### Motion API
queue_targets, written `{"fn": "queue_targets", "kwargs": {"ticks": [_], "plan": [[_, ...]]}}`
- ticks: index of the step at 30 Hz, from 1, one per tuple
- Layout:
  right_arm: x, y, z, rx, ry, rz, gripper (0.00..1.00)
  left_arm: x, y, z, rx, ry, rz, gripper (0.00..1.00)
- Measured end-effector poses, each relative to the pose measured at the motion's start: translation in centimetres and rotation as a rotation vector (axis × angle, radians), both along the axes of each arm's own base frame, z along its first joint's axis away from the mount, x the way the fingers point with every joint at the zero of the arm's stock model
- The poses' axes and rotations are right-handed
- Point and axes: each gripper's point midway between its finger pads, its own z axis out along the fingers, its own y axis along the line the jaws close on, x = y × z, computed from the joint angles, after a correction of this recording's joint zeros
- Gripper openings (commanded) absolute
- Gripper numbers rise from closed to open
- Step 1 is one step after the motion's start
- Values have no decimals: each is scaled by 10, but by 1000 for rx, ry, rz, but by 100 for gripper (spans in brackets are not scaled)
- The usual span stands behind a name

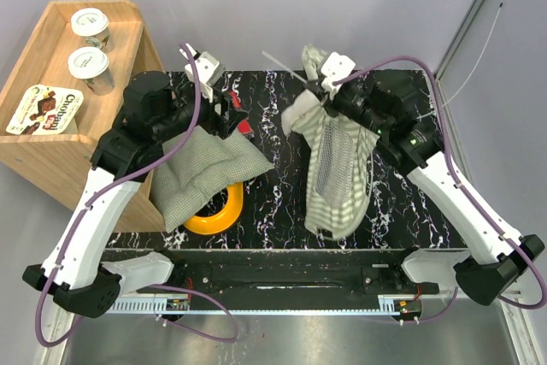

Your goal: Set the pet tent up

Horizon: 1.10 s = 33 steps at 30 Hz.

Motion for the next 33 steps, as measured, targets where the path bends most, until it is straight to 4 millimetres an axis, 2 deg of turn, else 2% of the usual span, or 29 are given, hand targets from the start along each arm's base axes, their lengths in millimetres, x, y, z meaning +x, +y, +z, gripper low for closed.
{"fn": "queue_targets", "kwargs": {"ticks": [2, 5, 9, 10, 12, 14, 18, 21, 26, 29, 30, 33], "plan": [[5, -1, 24, 63, -29, -30, 0, 0, 0, -1, 12, -12, -6, 64], [4, 0, 53, 152, -75, -27, 0, -2, -5, -13, 36, -7, -54, 63], [-4, 3, 69, 229, -86, 8, 0, -4, -18, -49, 72, 29, -150, 63], [-6, 3, 68, 242, -81, 14, 0, -3, -21, -58, 76, 38, -166, 64], [-13, 2, 64, 273, -73, 31, 0, 0, -28, -74, 82, 53, -205, 81], [-21, 1, 55, 303, -48, 44, 0, 1, -39, -87, 80, 64, -268, 84], [-27, 2, 33, 332, 9, 62, 0, 2, -58, -106, 46, 94, -364, 82], [-30, 8, 22, 338, 41, 92, 0, 7, -64, -118, 41, 104, -386, 81], [-41, 13, 10, 335, 62, 154, 0, 13, -71, -118, 38, 79, -413, 78], [-51, 14, 13, 332, 59, 191, 0, 13, -77, -115, 34, 75, -457, 77], [-54, 14, 14, 329, 58, 206, 0, 14, -79, -114, 37, 66, -478, 72], [-68, 17, 16, 319, 56, 266, 0, 12, -86, -108, 44, 28, -555, 68]]}}
